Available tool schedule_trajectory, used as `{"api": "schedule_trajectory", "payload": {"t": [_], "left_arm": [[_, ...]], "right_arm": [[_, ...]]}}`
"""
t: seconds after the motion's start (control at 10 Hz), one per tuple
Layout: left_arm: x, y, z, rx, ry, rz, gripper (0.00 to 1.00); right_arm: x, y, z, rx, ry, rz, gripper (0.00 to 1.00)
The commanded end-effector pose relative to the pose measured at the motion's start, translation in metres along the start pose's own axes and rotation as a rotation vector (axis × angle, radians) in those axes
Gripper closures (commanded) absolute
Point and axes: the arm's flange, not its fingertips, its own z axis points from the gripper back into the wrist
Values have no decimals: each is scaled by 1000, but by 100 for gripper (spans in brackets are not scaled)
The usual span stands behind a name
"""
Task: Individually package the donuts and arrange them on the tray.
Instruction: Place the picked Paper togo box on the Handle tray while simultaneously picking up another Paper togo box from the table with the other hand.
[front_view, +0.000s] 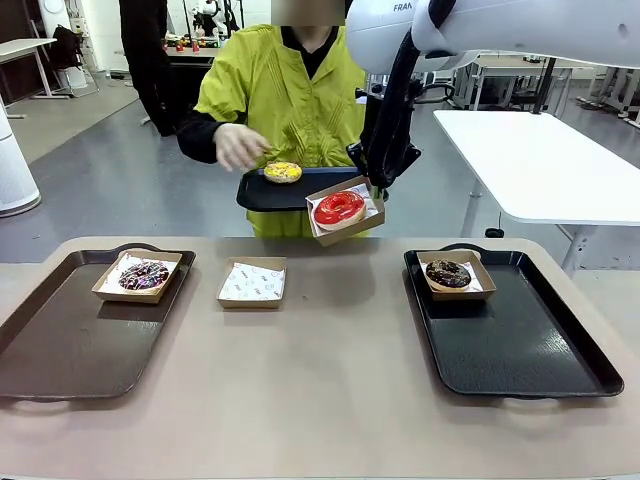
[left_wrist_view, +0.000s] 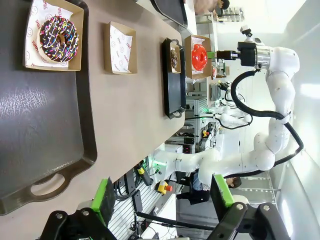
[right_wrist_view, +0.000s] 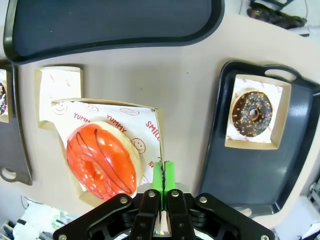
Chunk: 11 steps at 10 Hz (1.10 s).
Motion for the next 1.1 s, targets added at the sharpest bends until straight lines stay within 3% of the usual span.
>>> {"api": "schedule_trajectory", "payload": {"t": [0.0,0.2,0.4,0.7,1.0], "left_arm": [[-1,0,2,-2,0,0,0],[0,0,0,0,0,0,0],[25,-28,-9,111,51,23,0],[63,-108,-49,296,126,-19,0],[105,-143,-113,486,124,-17,0]], "right_arm": [[-4,-2,0,-3,4,-6,100],[0,0,0,0,0,0,99],[-40,-40,19,11,63,32,99],[-107,-97,51,22,72,17,99],[-152,-156,41,11,50,-32,99]]}}
